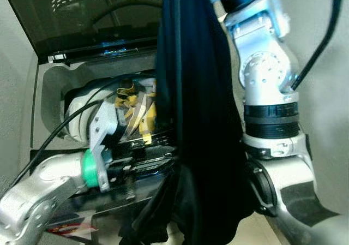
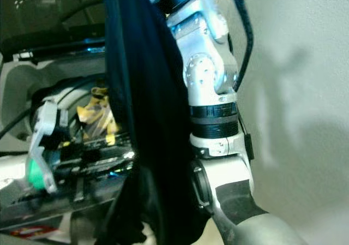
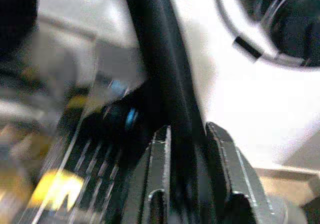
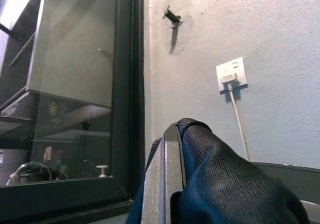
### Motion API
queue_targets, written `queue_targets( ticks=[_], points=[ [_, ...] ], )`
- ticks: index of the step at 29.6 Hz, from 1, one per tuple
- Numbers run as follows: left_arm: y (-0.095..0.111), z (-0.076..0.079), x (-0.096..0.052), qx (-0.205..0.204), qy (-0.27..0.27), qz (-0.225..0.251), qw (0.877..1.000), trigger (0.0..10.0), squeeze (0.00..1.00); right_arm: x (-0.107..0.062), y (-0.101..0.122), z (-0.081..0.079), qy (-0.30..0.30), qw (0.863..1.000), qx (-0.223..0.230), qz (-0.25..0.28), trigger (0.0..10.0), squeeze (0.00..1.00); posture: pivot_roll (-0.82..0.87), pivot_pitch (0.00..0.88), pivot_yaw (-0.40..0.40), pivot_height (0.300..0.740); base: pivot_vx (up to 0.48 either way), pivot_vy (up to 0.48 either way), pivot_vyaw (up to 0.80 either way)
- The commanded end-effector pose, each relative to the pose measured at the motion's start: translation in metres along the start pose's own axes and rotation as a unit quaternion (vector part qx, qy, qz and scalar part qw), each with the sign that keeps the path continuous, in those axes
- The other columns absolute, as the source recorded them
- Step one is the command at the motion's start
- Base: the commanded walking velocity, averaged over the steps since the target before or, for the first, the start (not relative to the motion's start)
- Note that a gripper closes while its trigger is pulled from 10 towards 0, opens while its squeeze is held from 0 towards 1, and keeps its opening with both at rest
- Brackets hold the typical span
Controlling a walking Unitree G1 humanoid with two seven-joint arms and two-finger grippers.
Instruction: Clothes washing
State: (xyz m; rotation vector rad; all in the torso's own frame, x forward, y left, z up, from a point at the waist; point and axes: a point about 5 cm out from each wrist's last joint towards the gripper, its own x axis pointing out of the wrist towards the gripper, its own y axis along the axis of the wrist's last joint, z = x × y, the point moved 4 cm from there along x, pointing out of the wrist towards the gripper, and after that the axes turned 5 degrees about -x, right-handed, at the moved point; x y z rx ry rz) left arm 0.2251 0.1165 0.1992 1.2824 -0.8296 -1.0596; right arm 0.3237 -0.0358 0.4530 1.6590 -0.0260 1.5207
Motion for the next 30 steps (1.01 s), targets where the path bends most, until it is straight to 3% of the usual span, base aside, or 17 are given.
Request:
queue_targets(
  ticks=[1, 5, 8, 11, 12, 14, 19, 27, 28, 30],
  points=[
    [-0.005, 0.003, -0.011, -0.003, 0.005, -0.017, 1.0, 10.0, 1.0, 0.001, 0.004, 0.003, -0.003, 1.0, -0.005, 0.009, 10.0, 0.0, -0.04, 0.0, 0.038, 0.74, 0.0, 0.0, 0.0],
    [-0.014, 0.013, -0.024, -0.022, 0.007, -0.041, 0.999, 10.0, 1.0, -0.005, -0.004, 0.009, -0.015, 1.0, -0.004, -0.005, 10.0, 0.0, -0.02, 0.0, 0.032, 0.74, 0.0, 0.0, 0.0],
    [-0.014, 0.014, -0.024, -0.023, 0.009, -0.04, 0.999, 10.0, 1.0, -0.006, -0.005, 0.01, -0.016, 1.0, -0.001, -0.006, 10.0, 0.0, -0.02, 0.0, 0.03, 0.74, 0.0, 0.0, 0.0],
    [-0.013, 0.007, -0.013, -0.017, 0.007, -0.033, 0.999, 10.0, 0.98, -0.003, -0.004, 0.005, -0.009, 1.0, 0.005, 0.0, 10.0, 0.0, -0.03, 0.0, 0.031, 0.74, 0.0, 0.0, 0.0],
    [-0.013, 0.003, -0.004, -0.012, 0.003, -0.028, 1.0, 10.0, 0.0, -0.001, -0.002, 0.002, -0.003, 1.0, 0.009, 0.005, 10.0, 0.0, -0.03, 0.0, 0.032, 0.74, 0.0, 0.0, 0.0],
    [-0.014, -0.006, 0.012, -0.008, -0.001, -0.023, 1.0, 10.0, 0.0, 0.002, 0.003, -0.003, 0.007, 1.0, 0.016, 0.014, 10.0, 0.0, -0.04, 0.0, 0.03, 0.74, 0.0, 0.0, 0.0],
    [-0.015, -0.015, 0.029, 0.004, -0.01, -0.024, 1.0, 10.0, 0.0, 0.005, 0.01, -0.008, 0.019, 0.999, 0.023, 0.025, 10.0, 0.0, -0.06, 0.0, 0.035, 0.74, 0.0, 0.0, 0.0],
    [-0.014, -0.014, 0.055, 0.018, -0.054, -0.027, 0.998, 9.8, 0.0, 0.008, 0.018, -0.014, 0.03, 0.998, 0.031, 0.04, 10.0, 0.0, -0.07, 0.0, 0.042, 0.74, 0.0, 0.0, 0.0],
    [-0.013, -0.012, 0.06, 0.021, -0.063, -0.027, 0.997, 6.4, 0.0, 0.008, 0.019, -0.015, 0.031, 0.998, 0.033, 0.042, 10.0, 0.0, -0.07, 0.0, 0.043, 0.74, 0.0, 0.0, 0.0],
    [-0.013, -0.012, 0.06, 0.021, -0.063, -0.027, 0.997, 6.4, 0.0, 0.008, 0.019, -0.015, 0.031, 0.998, 0.033, 0.042, 10.0, 0.0, -0.07, 0.0, 0.043, 0.74, 0.0, 0.0, 0.0]
  ],
)
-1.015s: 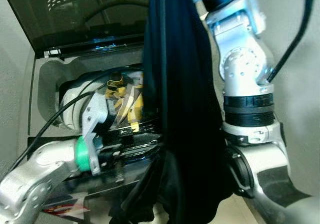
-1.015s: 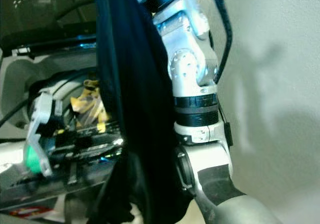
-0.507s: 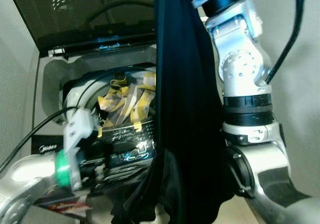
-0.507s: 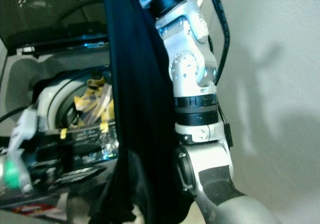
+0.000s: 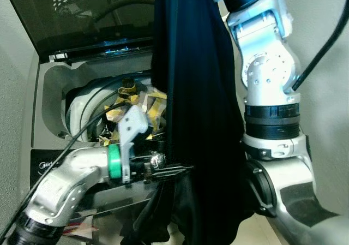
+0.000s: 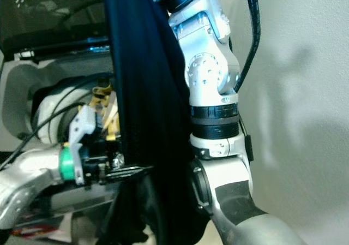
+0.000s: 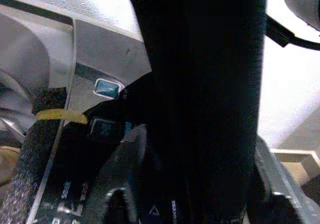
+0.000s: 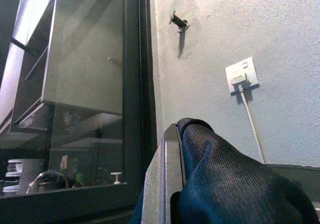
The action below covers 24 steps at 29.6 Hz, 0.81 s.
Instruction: Clothes washing
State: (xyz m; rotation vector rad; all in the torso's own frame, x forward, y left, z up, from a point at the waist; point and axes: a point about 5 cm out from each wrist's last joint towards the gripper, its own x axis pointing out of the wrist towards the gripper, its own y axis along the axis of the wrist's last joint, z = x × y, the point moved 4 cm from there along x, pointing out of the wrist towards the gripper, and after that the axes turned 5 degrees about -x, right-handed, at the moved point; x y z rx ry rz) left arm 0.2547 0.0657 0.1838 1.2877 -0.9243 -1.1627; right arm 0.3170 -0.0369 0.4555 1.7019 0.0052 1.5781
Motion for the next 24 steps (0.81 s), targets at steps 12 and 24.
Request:
queue_targets(
  ticks=[12, 24],
  points=[
    [0.011, -0.006, 0.022, 0.009, -0.014, 0.03, 0.999, 0.0, 0.0, 0.005, 0.002, -0.012, 0.015, 1.0, 0.009, 0.012, 10.0, 0.0, -0.06, 0.0, 0.047, 0.74, 0.0, 0.0, 0.0],
    [0.008, -0.033, 0.021, 0.033, 0.073, 0.017, 0.997, 0.0, 0.0, 0.003, 0.009, -0.007, 0.008, 1.0, 0.0, 0.018, 10.0, 0.0, -0.06, 0.0, 0.051, 0.74, 0.0, 0.0, 0.0]
  ],
)
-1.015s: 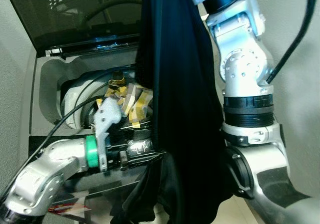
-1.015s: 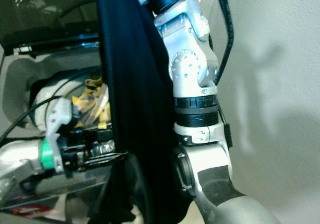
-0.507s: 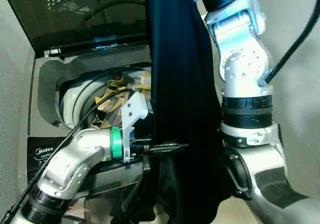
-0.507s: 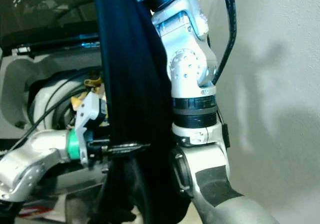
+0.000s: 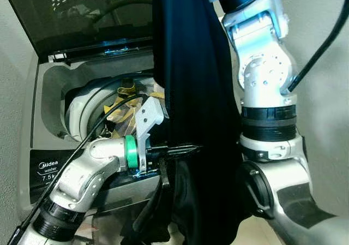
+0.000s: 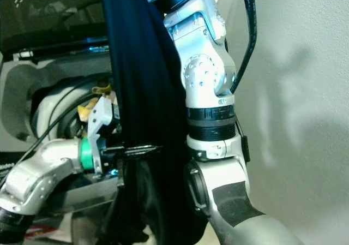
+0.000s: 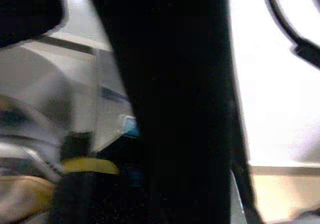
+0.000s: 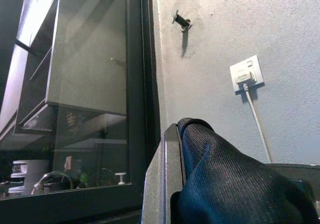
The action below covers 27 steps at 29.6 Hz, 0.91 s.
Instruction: Clothes washing
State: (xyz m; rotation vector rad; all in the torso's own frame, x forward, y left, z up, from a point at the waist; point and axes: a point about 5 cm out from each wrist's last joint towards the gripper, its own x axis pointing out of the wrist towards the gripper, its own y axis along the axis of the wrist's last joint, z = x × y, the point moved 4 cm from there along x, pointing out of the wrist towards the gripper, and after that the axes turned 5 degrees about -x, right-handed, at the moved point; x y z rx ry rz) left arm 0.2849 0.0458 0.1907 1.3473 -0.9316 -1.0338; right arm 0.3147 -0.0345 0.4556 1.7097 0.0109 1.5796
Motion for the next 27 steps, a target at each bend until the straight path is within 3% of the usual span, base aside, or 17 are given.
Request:
queue_targets(
  ticks=[1, 4, 5, 6, 7, 8, 9, 10, 11, 12, 14, 15, 17, 20, 21, 25, 27],
  points=[
    [-0.003, -0.039, -0.008, 0.032, 0.13, -0.017, 0.991, 0.0, 0.0, -0.001, 0.017, 0.002, -0.002, 1.0, -0.015, 0.024, 10.0, 0.0, -0.06, 0.0, 0.053, 0.74, 0.0, 0.0, 0.0],
    [0.003, -0.057, -0.014, 0.049, 0.188, -0.009, 0.981, 0.0, 0.0, -0.002, 0.021, 0.004, -0.005, 0.999, -0.02, 0.027, 10.0, 0.0, -0.06, 0.0, 0.053, 0.74, 0.0, 0.0, 0.0],
    [0.01, -0.077, -0.023, 0.057, 0.25, 0.002, 0.966, 4.7, 0.0, -0.004, 0.024, 0.007, -0.007, 0.999, -0.024, 0.03, 10.0, 0.0, -0.06, 0.0, 0.052, 0.74, 0.0, 0.0, 0.0],
    [0.01, -0.077, -0.023, 0.057, 0.25, 0.002, 0.966, 4.7, 0.0, -0.004, 0.024, 0.007, -0.007, 0.999, -0.024, 0.03, 10.0, 0.0, -0.06, 0.0, 0.052, 0.74, 0.0, 0.0, 0.0],
    [0.02, -0.097, -0.036, 0.079, 0.321, 0.018, 0.944, 8.4, 0.0, -0.006, 0.028, 0.008, -0.008, 0.999, -0.027, 0.032, 10.0, 0.0, -0.06, 0.0, 0.051, 0.74, 0.0, 0.0, 0.0],
    [0.02, -0.097, -0.036, 0.079, 0.321, 0.018, 0.944, 8.4, 0.0, -0.006, 0.028, 0.008, -0.008, 0.999, -0.027, 0.032, 10.0, 0.0, -0.06, 0.0, 0.051, 0.74, 0.0, 0.0, 0.0],
    [0.035, -0.116, -0.052, 0.106, 0.394, 0.04, 0.912, 10.0, 0.0, -0.008, 0.031, 0.009, -0.006, 0.999, -0.028, 0.033, 10.0, 0.0, -0.06, 0.0, 0.051, 0.74, 0.0, 0.0, 0.0],
    [0.046, -0.128, -0.066, 0.137, 0.452, 0.05, 0.88, 10.0, 0.0, -0.01, 0.032, 0.009, -0.002, 0.999, -0.027, 0.032, 10.0, 0.0, -0.06, 0.0, 0.052, 0.74, 0.0, 0.0, 0.0],
    [0.046, -0.128, -0.066, 0.137, 0.452, 0.05, 0.88, 10.0, 0.0, -0.01, 0.032, 0.009, -0.002, 0.999, -0.027, 0.032, 10.0, 0.0, -0.06, 0.0, 0.052, 0.74, 0.0, 0.0, 0.0],
    [0.057, -0.14, -0.084, 0.174, 0.514, 0.052, 0.838, 10.0, 0.0, -0.013, 0.031, 0.008, 0.007, 0.999, -0.026, 0.025, 10.0, 0.0, -0.06, 0.0, 0.052, 0.74, 0.0, 0.0, 0.0],
    [0.057, -0.14, -0.084, 0.174, 0.514, 0.052, 0.838, 10.0, 0.0, -0.013, 0.031, 0.008, 0.007, 0.999, -0.026, 0.025, 10.0, 0.0, -0.06, 0.0, 0.052, 0.74, 0.0, 0.0, 0.0],
    [0.066, -0.148, -0.102, 0.204, 0.566, 0.05, 0.797, 10.0, 0.0, -0.018, 0.028, 0.007, 0.016, 0.999, -0.025, 0.014, 10.0, 0.0, -0.06, 0.0, 0.052, 0.74, 0.0, 0.0, 0.0],
    [0.066, -0.148, -0.102, 0.204, 0.566, 0.05, 0.797, 10.0, 0.0, -0.018, 0.028, 0.007, 0.016, 0.999, -0.025, 0.014, 10.0, 0.0, -0.06, 0.0, 0.052, 0.74, 0.0, 0.0, 0.0],
    [0.084, -0.159, -0.165, 0.273, 0.719, 0.019, 0.638, 10.0, 0.0, -0.051, -0.016, 0.004, 0.048, 0.993, -0.042, -0.104, 10.0, 0.0, -0.06, 0.0, 0.054, 0.74, 0.0, 0.0, 0.0],
    [0.084, -0.159, -0.165, 0.273, 0.719, 0.019, 0.638, 10.0, 0.0, -0.051, -0.016, 0.004, 0.048, 0.993, -0.042, -0.104, 10.0, 0.0, -0.06, 0.0, 0.054, 0.74, 0.0, 0.0, 0.0],
    [0.086, -0.157, -0.189, 0.296, 0.767, -0.003, 0.569, 10.0, 0.0, -0.078, -0.057, 0.004, 0.06, 0.974, -0.075, -0.203, 10.0, 0.0, -0.06, 0.0, 0.055, 0.74, 0.0, 0.0, 0.0],
    [0.084, -0.154, -0.199, 0.32, 0.793, -0.016, 0.518, 10.0, 0.0, -0.112, -0.109, 0.001, 0.105, 0.923, -0.172, -0.327, 10.0, 0.0, -0.06, 0.0, 0.055, 0.74, 0.0, 0.0, 0.0]
  ],
)
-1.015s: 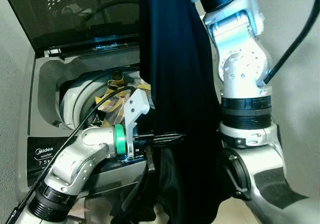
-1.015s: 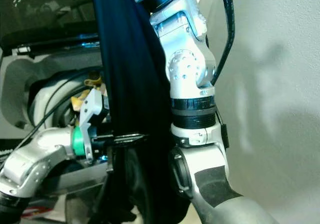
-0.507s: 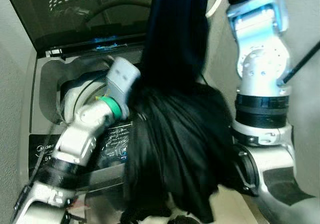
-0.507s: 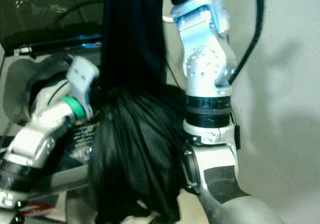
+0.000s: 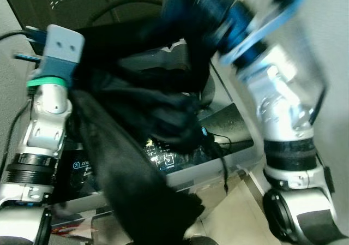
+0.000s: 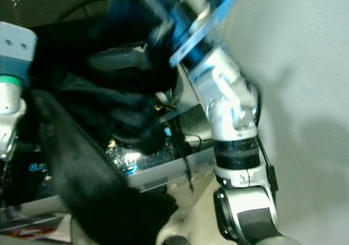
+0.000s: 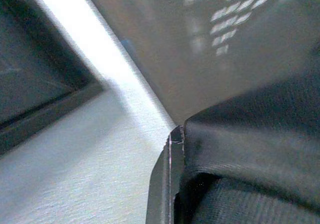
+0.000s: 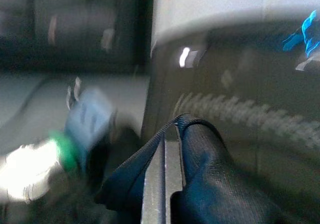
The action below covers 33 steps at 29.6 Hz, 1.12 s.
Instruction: Clothes washing
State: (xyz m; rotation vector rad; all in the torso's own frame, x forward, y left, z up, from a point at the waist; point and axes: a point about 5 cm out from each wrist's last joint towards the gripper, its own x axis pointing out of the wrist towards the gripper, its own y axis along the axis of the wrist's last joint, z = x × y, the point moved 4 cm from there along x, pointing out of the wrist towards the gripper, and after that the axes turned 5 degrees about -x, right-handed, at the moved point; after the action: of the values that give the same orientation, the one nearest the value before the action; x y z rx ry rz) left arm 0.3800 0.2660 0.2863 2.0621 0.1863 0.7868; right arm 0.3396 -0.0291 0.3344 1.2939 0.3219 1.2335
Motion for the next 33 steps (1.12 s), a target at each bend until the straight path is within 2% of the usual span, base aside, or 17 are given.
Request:
queue_targets(
  ticks=[1, 2, 4, 6, 8, 9, 10, 11, 12, 15, 16, 19, 22, 25, 26, 27, 33],
  points=[
    [-0.011, -0.009, -0.001, 0.034, 0.041, -0.01, 0.999, 10.0, 0.0, -0.001, -0.031, -0.014, 0.032, 0.994, -0.072, -0.069, 10.0, 0.0, -0.06, 0.0, 0.055, 0.74, 0.0, 0.0, 0.0],
    [-0.015, -0.008, -0.002, 0.045, 0.044, -0.011, 0.998, 10.0, 0.0, -0.004, -0.053, -0.027, 0.06, 0.987, -0.102, -0.108, 10.0, 0.0, -0.06, 0.0, 0.054, 0.74, 0.0, 0.0, 0.0],
    [-0.015, -0.008, -0.002, 0.045, 0.044, -0.011, 0.998, 10.0, 0.0, -0.004, -0.053, -0.027, 0.06, 0.987, -0.102, -0.108, 10.0, 0.0, -0.06, 0.0, 0.054, 0.74, 0.0, 0.0, 0.0],
    [-0.018, 0.018, -0.009, 0.031, -0.022, -0.011, 0.999, 10.0, 0.0, -0.003, -0.061, -0.049, 0.094, 0.986, -0.087, -0.106, 10.0, 0.0, -0.05, 0.0, 0.051, 0.74, 0.0, 0.0, 0.0],
    [-0.018, 0.018, -0.009, 0.031, -0.022, -0.011, 0.999, 10.0, 0.0, -0.003, -0.061, -0.049, 0.094, 0.986, -0.087, -0.106, 10.0, 0.0, -0.05, 0.0, 0.051, 0.74, 0.0, 0.0, 0.0],
    [-0.018, 0.031, -0.013, 0.022, -0.058, -0.009, 0.998, 10.0, 0.0, -0.002, -0.058, -0.054, 0.099, 0.987, -0.076, -0.097, 10.0, 0.0, -0.05, 0.0, 0.051, 0.74, 0.0, 0.0, 0.0],
    [-0.018, 0.031, -0.013, 0.022, -0.058, -0.009, 0.998, 10.0, 0.0, -0.002, -0.058, -0.054, 0.099, 0.987, -0.076, -0.097, 10.0, 0.0, -0.05, 0.0, 0.051, 0.74, 0.0, 0.0, 0.0],
    [-0.007, 0.056, -0.025, -0.016, -0.14, 0.008, 0.99, 10.0, 0.0, -0.002, -0.057, -0.056, 0.101, 0.988, -0.072, -0.095, 10.0, 0.0, -0.06, 0.0, 0.053, 0.74, 0.0, 0.0, 0.0],
    [0.01, 0.076, -0.04, -0.038, -0.216, 0.041, 0.975, 10.0, 0.32, -0.003, -0.058, -0.056, 0.101, 0.988, -0.07, -0.095, 10.0, 0.0, -0.05, 0.0, 0.051, 0.74, 0.0, 0.0, 0.0],
    [0.022, 0.087, -0.05, -0.051, -0.262, 0.064, 0.962, 10.0, 0.32, -0.003, -0.058, -0.056, 0.1, 0.988, -0.068, -0.095, 10.0, 0.0, -0.05, 0.0, 0.051, 0.74, 0.0, 0.0, 0.0],
    [0.034, 0.094, -0.062, -0.069, -0.308, 0.082, 0.945, 10.0, 1.0, -0.006, -0.057, -0.055, 0.098, 0.989, -0.053, -0.093, 10.0, 1.0, -0.05, 0.0, 0.052, 0.74, 0.0, 0.0, 0.0],
    [0.05, 0.096, -0.08, -0.095, -0.363, 0.103, 0.921, 10.0, 1.0, -0.016, -0.049, -0.056, 0.117, 0.99, 0.008, -0.073, 10.0, 1.0, -0.05, 0.0, 0.052, 0.74, 0.0, 0.0, 0.0],
    [0.05, 0.096, -0.08, -0.095, -0.363, 0.103, 0.921, 10.0, 1.0, -0.016, -0.049, -0.056, 0.117, 0.99, 0.008, -0.073, 10.0, 1.0, -0.05, 0.0, 0.052, 0.74, 0.0, 0.0, 0.0],
    [0.055, 0.092, -0.09, -0.107, -0.39, 0.111, 0.908, 10.0, 1.0, -0.03, -0.048, -0.062, 0.16, 0.983, 0.026, -0.084, 10.0, 1.0, -0.05, 0.0, 0.057, 0.74, 0.0, 0.0, 0.0],
    [0.059, 0.087, -0.095, -0.115, -0.401, 0.122, 0.901, 10.0, 1.0, -0.039, -0.051, -0.065, 0.181, 0.978, 0.022, -0.103, 10.0, 0.89, -0.04, 0.0, 0.057, 0.74, 0.0, 0.0, 0.0],
    [0.062, 0.082, -0.099, -0.115, -0.405, 0.138, 0.897, 10.0, 1.0, -0.048, -0.057, -0.066, 0.196, 0.973, 0.011, -0.124, 10.0, 0.0, -0.04, 0.0, 0.057, 0.74, 0.0, 0.0, 0.0],
    [0.066, 0.073, -0.107, -0.1, -0.414, 0.165, 0.89, 10.0, 1.0, -0.061, -0.066, -0.065, 0.209, 0.965, -0.003, -0.161, 10.0, 0.0, -0.03, 0.0, 0.059, 0.74, 0.0, 0.0, 0.0]
  ],
)
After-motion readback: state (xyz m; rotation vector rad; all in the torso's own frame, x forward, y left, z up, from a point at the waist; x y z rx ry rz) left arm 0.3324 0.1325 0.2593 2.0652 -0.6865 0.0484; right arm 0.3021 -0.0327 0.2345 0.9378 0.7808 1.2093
